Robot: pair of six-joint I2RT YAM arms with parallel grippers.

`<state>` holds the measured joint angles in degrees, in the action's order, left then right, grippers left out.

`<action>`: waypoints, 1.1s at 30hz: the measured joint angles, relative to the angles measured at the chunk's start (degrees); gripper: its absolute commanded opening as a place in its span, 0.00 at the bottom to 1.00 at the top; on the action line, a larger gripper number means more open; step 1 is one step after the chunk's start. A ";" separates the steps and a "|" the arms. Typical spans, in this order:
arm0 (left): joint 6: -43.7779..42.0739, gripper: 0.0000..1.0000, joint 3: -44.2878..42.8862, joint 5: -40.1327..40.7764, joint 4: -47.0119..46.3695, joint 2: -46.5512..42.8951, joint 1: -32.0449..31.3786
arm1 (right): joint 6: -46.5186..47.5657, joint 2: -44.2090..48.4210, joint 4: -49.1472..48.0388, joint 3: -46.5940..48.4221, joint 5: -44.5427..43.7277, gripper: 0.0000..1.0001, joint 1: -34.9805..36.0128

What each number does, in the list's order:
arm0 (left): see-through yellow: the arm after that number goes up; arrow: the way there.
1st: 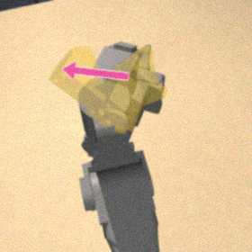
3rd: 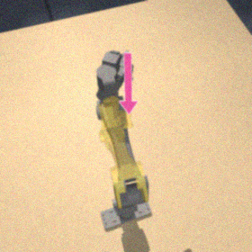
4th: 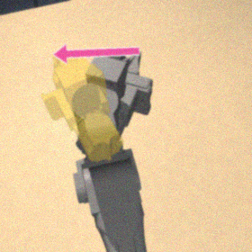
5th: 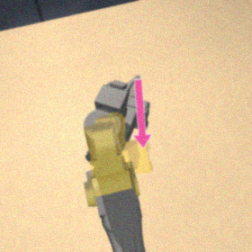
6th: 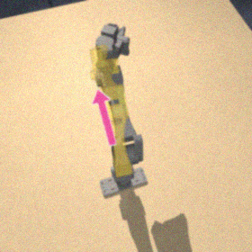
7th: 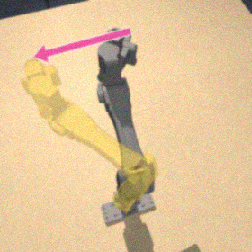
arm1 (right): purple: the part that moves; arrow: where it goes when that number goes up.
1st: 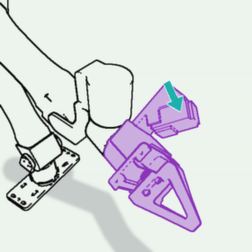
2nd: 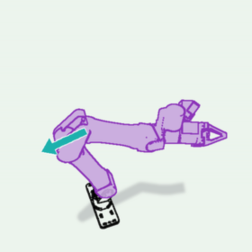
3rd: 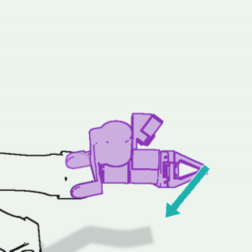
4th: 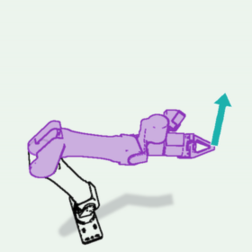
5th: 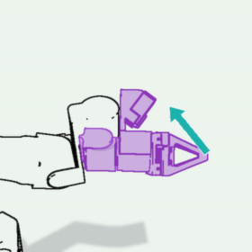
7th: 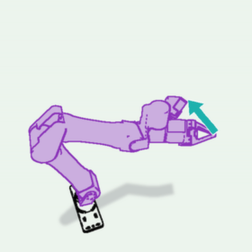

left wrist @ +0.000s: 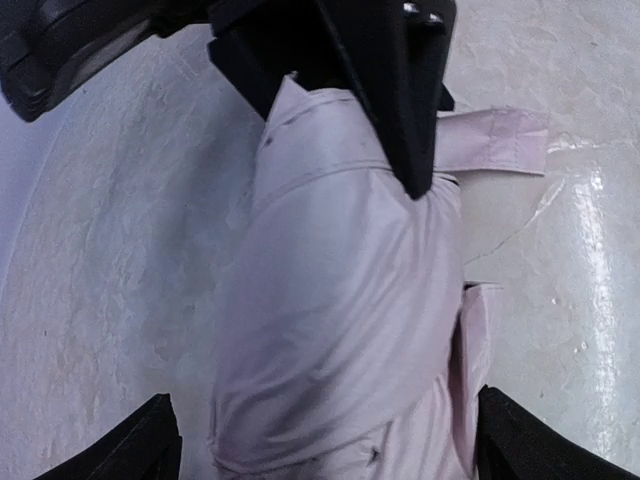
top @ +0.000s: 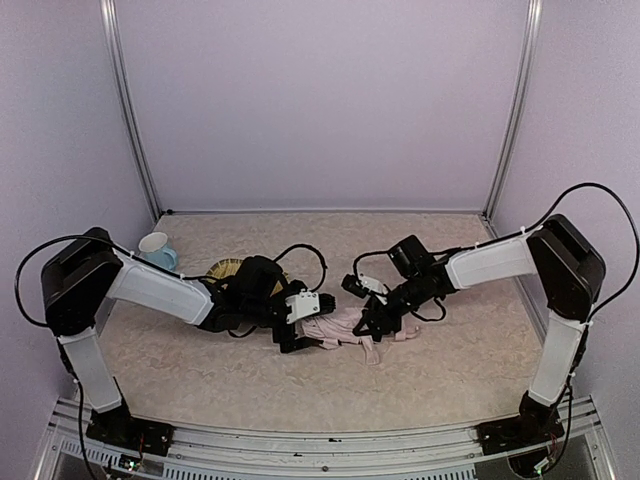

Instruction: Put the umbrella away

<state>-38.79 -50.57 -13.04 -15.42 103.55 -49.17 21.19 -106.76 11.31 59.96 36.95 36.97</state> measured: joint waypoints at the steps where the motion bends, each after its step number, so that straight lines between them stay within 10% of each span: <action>1: 1.44 0.99 -0.50 -1.51 -0.87 0.81 0.70 | 0.61 0.00 0.00 -0.24 0.20 0.00 0.09; 16: 15.65 0.80 -6.29 -15.78 -3.72 12.07 2.47 | 5.33 0.07 -2.80 -2.80 -0.17 0.00 0.61; 26: 14.05 0.16 -11.80 -18.51 1.46 16.09 2.97 | 6.32 0.07 -4.00 -3.26 -1.18 0.00 -0.07; 28: 13.88 0.00 -12.50 -19.89 2.64 16.22 3.23 | 6.84 0.07 -4.39 -3.26 -1.51 0.05 -0.15; 33: 13.60 0.00 -13.77 -21.62 4.55 16.55 3.74 | 6.69 0.07 -4.90 -3.26 -1.46 0.42 -0.39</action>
<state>-25.19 -64.34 -34.65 -10.87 120.09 -45.43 27.88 -106.69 6.42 56.71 35.48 36.58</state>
